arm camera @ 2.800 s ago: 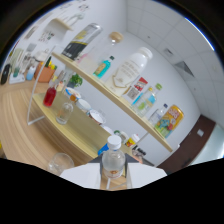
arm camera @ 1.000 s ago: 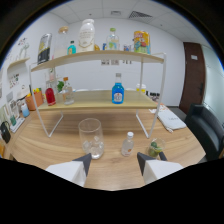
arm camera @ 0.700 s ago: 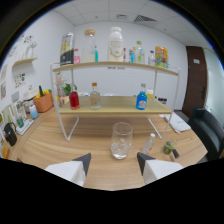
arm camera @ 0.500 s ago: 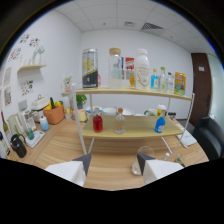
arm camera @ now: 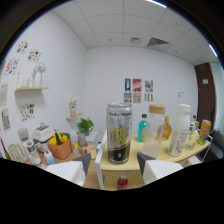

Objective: Make me a cup of Mojito.

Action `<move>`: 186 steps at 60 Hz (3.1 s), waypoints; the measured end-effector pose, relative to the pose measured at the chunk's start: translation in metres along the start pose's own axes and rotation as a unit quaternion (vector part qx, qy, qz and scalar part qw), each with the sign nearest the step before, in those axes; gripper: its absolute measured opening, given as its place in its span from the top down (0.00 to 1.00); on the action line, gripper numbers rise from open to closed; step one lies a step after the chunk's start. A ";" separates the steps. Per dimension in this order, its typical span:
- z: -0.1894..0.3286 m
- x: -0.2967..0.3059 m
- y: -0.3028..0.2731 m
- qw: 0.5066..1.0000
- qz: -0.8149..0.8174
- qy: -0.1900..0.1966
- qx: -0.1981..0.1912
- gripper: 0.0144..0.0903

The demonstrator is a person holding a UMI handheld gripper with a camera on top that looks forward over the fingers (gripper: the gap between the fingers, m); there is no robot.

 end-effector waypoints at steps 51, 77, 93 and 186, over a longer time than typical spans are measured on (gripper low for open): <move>0.041 0.008 -0.043 1.000 0.020 -0.006 0.014 0.51; -0.058 0.043 0.018 0.999 0.029 -0.017 0.020 0.52; -0.049 0.082 0.128 0.995 0.091 -0.012 -0.025 0.52; -0.033 0.137 0.101 0.873 0.477 -0.091 0.046 0.51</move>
